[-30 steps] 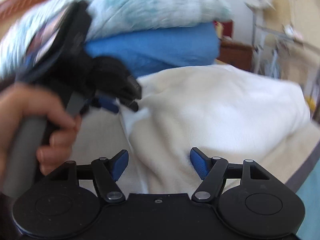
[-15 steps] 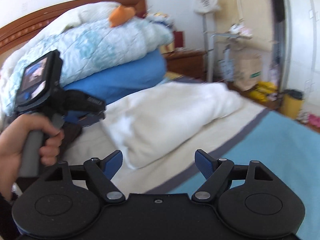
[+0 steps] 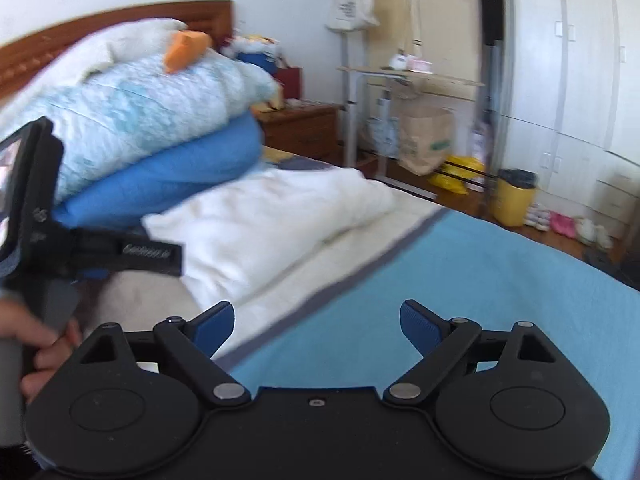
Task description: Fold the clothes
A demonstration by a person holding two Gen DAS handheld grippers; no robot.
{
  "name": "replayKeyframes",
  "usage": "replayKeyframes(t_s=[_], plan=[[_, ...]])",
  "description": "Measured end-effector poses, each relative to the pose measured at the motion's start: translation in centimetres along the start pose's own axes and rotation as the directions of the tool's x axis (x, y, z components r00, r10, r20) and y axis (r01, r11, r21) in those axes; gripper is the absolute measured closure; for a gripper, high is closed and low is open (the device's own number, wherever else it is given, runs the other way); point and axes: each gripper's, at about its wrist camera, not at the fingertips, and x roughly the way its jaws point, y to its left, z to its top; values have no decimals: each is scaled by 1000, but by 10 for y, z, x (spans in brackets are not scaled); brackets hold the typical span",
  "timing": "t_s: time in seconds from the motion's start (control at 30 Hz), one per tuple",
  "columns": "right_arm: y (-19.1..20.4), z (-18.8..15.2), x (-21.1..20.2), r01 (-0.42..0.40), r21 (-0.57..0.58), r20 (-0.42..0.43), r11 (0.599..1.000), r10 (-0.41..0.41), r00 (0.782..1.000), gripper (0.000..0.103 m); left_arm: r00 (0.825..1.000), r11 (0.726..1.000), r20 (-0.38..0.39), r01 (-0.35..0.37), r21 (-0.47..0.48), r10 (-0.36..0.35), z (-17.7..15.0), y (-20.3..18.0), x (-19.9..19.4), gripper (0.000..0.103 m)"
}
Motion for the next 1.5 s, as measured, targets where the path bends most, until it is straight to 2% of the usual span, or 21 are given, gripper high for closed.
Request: replayKeyframes(t_s=[0.07, 0.17, 0.27, 0.37, 0.57, 0.7, 0.83, 0.97, 1.03, 1.13, 1.2, 1.37, 1.5], plan=[[-1, -4, -3, 36, -9, 1, 999, -36, 999, 10, 1000, 1000, 3, -15, 25, 15, -12, -9, -6, 6], [-6, -8, -7, 4, 7, -17, 1000, -4, 1000, 10, 1000, 998, 8, -8, 56, 7, -27, -20, -14, 6], [-16, -11, -13, -19, 93, -58, 995, 24, 998, 10, 999, 998, 32, -27, 55, 26, -46, -24, -26, 6], [-22, -19, -23, 11, 134, -65, 991, -3, 998, 10, 997, 998, 68, -26, 55, 22, -59, -25, -42, 6], [-28, -39, -47, 38, 125, -40, 991, -33, 999, 10, 992, 1000, 126, 28, 8, -29, -91, -23, -81, 3], [-33, -50, -59, 51, 126, -37, 991, -47, 998, 10, 985, 1000, 169, 24, 13, -26, -119, -28, -94, 0], [-38, -57, -67, 89, 119, -38, 989, -85, 996, 10, 988, 997, 135, 73, 34, -77, -122, -37, -93, 0], [-46, -69, -69, 108, 130, -43, 986, -104, 994, 10, 985, 994, 175, -12, 104, -6, -126, -51, -99, 0], [-52, -75, -67, 122, 146, -63, 982, -114, 992, 10, 988, 991, 157, -26, 129, 5, -129, -56, -96, 0], [-60, -80, -62, 127, 183, -79, 975, -114, 990, 10, 987, 983, 140, -97, 156, 75, -146, -59, -89, 0], [-65, -83, -60, 125, 209, -86, 970, -109, 990, 10, 988, 978, 115, -119, 174, 99, -150, -60, -82, 0], [-68, -87, -53, 116, 220, -112, 969, -94, 989, 10, 991, 986, 123, -71, 150, 53, -145, -59, -85, 0], [-68, -92, -54, 114, 213, -101, 970, -94, 990, 10, 995, 984, 89, -51, 170, 37, -147, -65, -79, 0]])
